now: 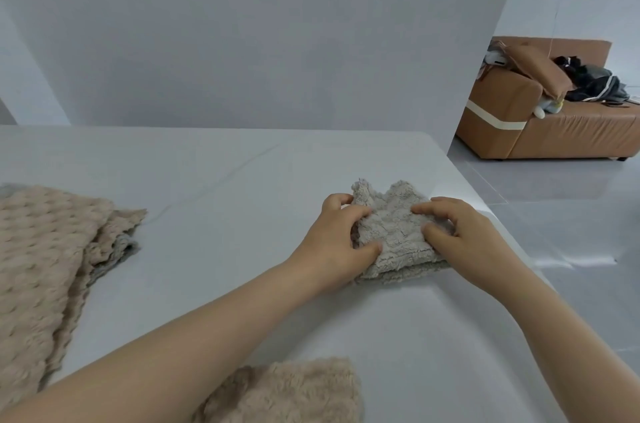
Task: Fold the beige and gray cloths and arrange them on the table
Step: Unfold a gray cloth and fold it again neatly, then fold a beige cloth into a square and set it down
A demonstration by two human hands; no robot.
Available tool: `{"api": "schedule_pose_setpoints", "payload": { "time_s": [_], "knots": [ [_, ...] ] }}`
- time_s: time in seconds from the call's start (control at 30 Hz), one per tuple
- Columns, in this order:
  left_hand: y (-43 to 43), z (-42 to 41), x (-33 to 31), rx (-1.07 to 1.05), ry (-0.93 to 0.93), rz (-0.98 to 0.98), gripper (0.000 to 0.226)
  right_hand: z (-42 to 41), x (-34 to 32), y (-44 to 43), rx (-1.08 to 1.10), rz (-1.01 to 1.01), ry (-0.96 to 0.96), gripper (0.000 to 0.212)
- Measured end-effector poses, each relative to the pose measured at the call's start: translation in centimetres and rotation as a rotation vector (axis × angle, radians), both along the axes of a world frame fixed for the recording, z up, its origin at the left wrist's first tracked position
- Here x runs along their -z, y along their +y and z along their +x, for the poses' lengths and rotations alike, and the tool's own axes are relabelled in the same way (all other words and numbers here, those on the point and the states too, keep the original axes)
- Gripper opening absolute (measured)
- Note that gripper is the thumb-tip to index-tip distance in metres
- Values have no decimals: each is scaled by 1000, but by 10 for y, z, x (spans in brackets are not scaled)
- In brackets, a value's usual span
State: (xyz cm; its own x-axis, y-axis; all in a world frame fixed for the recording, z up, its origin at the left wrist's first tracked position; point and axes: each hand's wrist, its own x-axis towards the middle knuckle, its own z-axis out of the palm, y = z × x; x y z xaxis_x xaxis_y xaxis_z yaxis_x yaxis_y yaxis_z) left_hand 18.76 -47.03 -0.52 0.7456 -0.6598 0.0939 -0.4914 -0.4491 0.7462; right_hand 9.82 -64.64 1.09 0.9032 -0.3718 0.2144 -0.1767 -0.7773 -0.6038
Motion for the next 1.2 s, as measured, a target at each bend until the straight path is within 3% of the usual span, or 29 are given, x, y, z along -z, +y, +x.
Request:
{"api": "schedule_pose_setpoints", "payload": {
  "time_s": [0.63,0.93,1.2],
  "knots": [
    [-32,8,5,-10,-17,-4,45,9,12,-30,99,-113,29,37],
    [30,-10,-18,-59,-135,-7,40,-4,-22,26,-50,-173,-85,30],
    [115,-34,-43,-142,-277,70,39,-17,-45,96,-153,-277,-29,33]
  ]
}}
